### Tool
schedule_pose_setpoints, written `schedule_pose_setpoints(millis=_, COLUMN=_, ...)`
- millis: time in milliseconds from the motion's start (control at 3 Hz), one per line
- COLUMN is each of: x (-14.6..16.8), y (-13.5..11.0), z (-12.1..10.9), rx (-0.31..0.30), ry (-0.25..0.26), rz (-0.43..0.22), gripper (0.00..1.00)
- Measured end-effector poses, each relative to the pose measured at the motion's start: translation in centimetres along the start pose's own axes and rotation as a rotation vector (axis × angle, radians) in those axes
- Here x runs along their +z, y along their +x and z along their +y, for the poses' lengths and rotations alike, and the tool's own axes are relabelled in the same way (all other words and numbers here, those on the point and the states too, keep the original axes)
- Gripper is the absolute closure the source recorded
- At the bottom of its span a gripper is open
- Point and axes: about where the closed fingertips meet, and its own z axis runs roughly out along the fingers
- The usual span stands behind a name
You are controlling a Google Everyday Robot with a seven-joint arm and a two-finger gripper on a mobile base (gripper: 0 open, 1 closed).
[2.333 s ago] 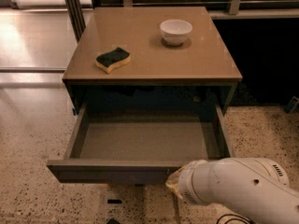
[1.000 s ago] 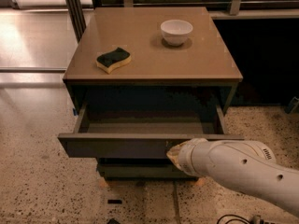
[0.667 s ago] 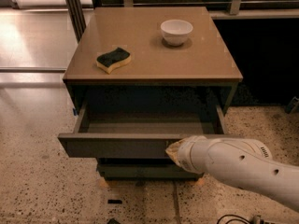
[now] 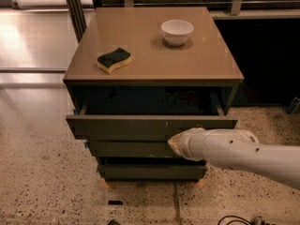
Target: Close top drawer
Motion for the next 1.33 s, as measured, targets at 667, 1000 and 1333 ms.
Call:
schedule_pose_setpoints(millis=667, x=-0.3, y=-0.2, z=-0.2, rx=-0.018, ry=0.013, rz=-0.007, gripper=1.0)
schedule_pose_setpoints(millis=1000, x=-0.5, y=-1.4, z=-3.7, rx=0.008, ry=0.083, rz=-0.069, gripper=1.0)
schedule_pose_setpoints(millis=1333, x=-0.4, y=-2.3, z=-5.6, rx=0.03, ry=0.123, rz=-0.116, gripper=1.0)
